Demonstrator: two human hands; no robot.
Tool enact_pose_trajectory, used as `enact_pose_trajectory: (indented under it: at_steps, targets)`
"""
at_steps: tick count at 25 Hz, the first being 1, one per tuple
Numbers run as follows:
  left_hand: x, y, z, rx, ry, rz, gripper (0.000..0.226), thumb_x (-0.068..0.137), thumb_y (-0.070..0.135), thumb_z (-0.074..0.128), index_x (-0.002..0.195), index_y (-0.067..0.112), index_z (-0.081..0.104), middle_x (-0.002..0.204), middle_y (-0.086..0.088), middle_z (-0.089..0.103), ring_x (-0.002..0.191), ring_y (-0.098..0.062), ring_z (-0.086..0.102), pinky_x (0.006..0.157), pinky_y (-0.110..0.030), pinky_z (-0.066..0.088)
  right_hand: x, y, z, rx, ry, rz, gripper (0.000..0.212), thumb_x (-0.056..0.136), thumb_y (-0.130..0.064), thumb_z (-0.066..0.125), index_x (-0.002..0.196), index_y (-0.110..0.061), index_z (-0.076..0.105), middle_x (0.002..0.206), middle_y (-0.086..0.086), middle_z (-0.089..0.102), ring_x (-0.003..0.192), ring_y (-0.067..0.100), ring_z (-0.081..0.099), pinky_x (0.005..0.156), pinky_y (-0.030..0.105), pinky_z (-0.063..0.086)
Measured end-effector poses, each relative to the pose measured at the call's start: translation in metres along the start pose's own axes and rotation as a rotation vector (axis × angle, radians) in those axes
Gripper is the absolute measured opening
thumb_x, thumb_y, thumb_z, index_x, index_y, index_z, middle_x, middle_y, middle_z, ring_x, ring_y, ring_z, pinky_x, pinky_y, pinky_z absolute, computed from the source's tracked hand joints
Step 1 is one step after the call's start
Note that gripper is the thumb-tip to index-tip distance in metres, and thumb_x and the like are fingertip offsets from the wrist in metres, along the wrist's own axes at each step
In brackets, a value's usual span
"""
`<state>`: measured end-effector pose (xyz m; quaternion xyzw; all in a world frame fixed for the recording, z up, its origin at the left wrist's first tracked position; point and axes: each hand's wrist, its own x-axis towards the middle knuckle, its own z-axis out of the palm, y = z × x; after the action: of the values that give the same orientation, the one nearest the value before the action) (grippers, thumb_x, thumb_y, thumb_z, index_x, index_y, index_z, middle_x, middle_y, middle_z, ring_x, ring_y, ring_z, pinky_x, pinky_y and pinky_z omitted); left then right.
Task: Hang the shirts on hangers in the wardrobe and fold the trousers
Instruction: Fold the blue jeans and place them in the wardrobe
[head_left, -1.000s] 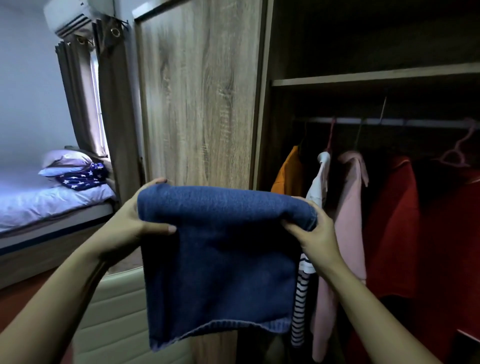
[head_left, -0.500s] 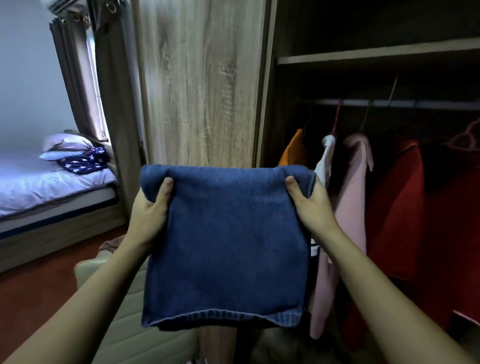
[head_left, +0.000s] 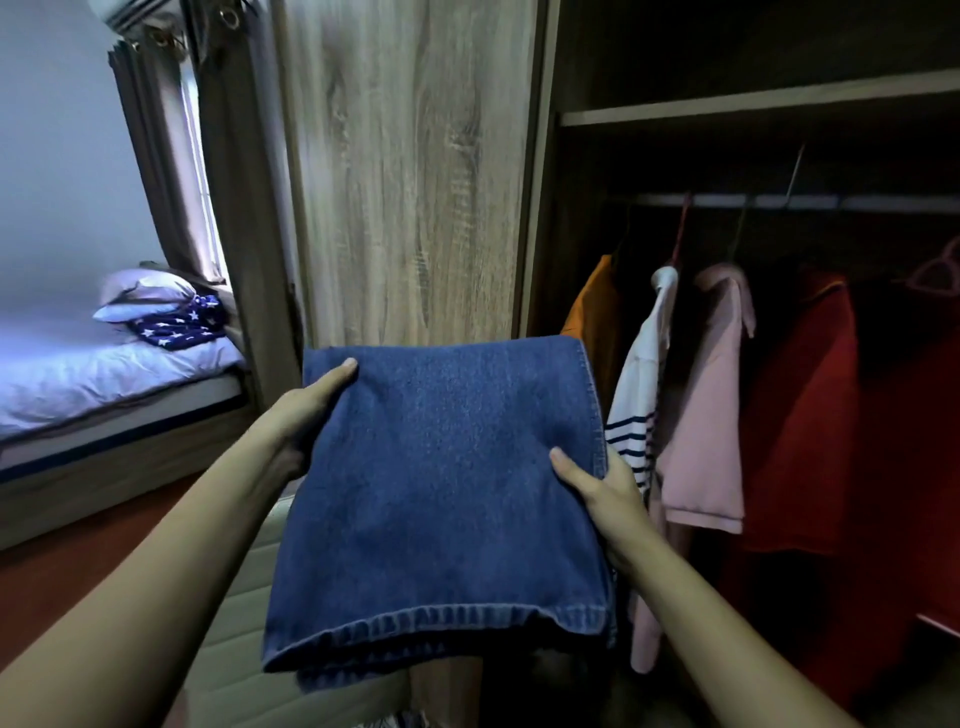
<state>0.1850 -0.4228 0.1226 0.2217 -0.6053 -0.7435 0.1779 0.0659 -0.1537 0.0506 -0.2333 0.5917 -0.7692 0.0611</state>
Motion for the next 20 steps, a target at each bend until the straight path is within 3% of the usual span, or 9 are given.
enact_pose_trajectory:
  at_steps: [3, 6, 9, 11, 14, 17, 20]
  targets:
    - [-0.004, 0.007, -0.006, -0.066, -0.171, 0.087, 0.068, 0.068, 0.050, 0.073, 0.121, 0.009, 0.061, 0.116, -0.012, 0.067, 0.106, -0.025, 0.064, 0.092, -0.040, 0.049, 0.004, -0.015, 0.002, 0.141, 0.054, -0.029, 0.021, 0.084, -0.009, 0.063, 0.105, -0.014, 0.064, 0.098, -0.003, 0.074, 0.092, 0.015, 0.069, 0.078, 0.024, 0.056]
    - [-0.020, -0.006, 0.005, 0.090, -0.312, 0.222, 0.082, 0.048, 0.047, 0.087, 0.119, 0.017, 0.057, 0.107, -0.008, 0.071, 0.094, -0.022, 0.069, 0.073, -0.034, 0.057, 0.012, -0.029, -0.001, 0.168, 0.105, -0.067, 0.037, 0.079, -0.020, 0.069, 0.115, -0.010, 0.062, 0.111, 0.005, 0.070, 0.100, 0.021, 0.068, 0.083, 0.030, 0.056]
    - [-0.028, -0.038, 0.021, 0.166, -0.084, 0.316, 0.074, 0.051, 0.034, 0.087, 0.116, 0.017, 0.056, 0.107, -0.006, 0.071, 0.094, -0.021, 0.069, 0.074, -0.035, 0.058, 0.009, -0.040, -0.012, 0.056, 0.058, -0.051, 0.050, 0.066, -0.033, 0.079, 0.111, -0.016, 0.063, 0.113, 0.005, 0.070, 0.101, 0.021, 0.068, 0.081, 0.030, 0.056]
    - [-0.025, -0.047, 0.031, 0.133, 0.052, 0.398, 0.061, 0.062, 0.026, 0.085, 0.116, 0.019, 0.058, 0.106, -0.002, 0.071, 0.096, -0.018, 0.069, 0.083, -0.041, 0.056, 0.000, -0.046, -0.021, -0.078, -0.051, -0.051, 0.050, 0.067, -0.014, 0.081, 0.112, -0.018, 0.060, 0.114, 0.004, 0.069, 0.100, 0.017, 0.068, 0.080, 0.028, 0.056]
    - [-0.022, -0.042, 0.054, 0.141, 0.080, 0.472, 0.047, 0.072, 0.016, 0.080, 0.114, 0.021, 0.059, 0.103, 0.001, 0.072, 0.095, -0.013, 0.068, 0.089, -0.044, 0.053, -0.009, -0.054, -0.037, -0.253, -0.060, -0.141, 0.059, 0.066, -0.010, 0.078, 0.119, -0.017, 0.053, 0.116, 0.001, 0.067, 0.105, 0.013, 0.066, 0.087, 0.029, 0.054]
    - [-0.020, -0.029, 0.084, 0.191, 0.079, 0.583, 0.045, 0.072, 0.023, 0.080, 0.111, 0.032, 0.059, 0.100, 0.010, 0.071, 0.095, -0.005, 0.066, 0.087, -0.038, 0.053, -0.012, -0.073, -0.052, -0.399, 0.078, -0.262, 0.053, 0.075, -0.001, 0.074, 0.113, -0.031, 0.050, 0.115, -0.011, 0.063, 0.104, -0.001, 0.062, 0.090, 0.018, 0.050]
    - [-0.019, -0.011, 0.116, 0.175, 0.038, 0.671, 0.045, 0.072, 0.029, 0.079, 0.110, 0.037, 0.058, 0.100, 0.016, 0.069, 0.097, 0.001, 0.063, 0.086, -0.034, 0.051, -0.014, -0.105, -0.072, -0.467, 0.145, -0.347, 0.053, 0.080, -0.002, 0.069, 0.115, -0.035, 0.049, 0.115, -0.017, 0.064, 0.108, -0.001, 0.060, 0.093, 0.018, 0.048]
